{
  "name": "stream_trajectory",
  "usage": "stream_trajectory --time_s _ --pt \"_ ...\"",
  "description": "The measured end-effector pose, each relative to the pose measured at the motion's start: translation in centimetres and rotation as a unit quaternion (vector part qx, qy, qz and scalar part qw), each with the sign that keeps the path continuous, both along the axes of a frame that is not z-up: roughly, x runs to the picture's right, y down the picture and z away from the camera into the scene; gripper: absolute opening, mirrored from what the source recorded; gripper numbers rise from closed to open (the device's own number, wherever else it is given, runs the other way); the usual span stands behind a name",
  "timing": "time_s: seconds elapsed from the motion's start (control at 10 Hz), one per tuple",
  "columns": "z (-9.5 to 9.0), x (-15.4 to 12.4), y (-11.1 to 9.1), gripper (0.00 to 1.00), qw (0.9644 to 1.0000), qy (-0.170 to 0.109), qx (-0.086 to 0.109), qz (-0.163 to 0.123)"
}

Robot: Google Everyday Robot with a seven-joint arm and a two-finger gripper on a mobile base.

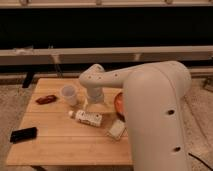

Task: Wipe the white sponge on the table

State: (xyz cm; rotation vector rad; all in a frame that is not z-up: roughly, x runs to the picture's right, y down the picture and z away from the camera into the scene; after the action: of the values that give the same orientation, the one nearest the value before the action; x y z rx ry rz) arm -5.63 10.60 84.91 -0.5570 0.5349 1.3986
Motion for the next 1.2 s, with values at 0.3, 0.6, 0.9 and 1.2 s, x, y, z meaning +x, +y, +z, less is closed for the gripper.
stream_trajectory --time_s 0.3,0.6,0.9,1.2 --pt "-1.1 2.5 0.6 0.8 0.9994 0.03 0.001 0.016" --pt "-3.2 6.5 2.7 0.8 0.9964 0.059 -0.003 0.061" --pt "-5.2 7.6 5.0 0.8 0.9928 0.069 -0.01 0.097" --pt "-6.7 9.8 7.9 0.8 0.9884 0.087 -0.028 0.121"
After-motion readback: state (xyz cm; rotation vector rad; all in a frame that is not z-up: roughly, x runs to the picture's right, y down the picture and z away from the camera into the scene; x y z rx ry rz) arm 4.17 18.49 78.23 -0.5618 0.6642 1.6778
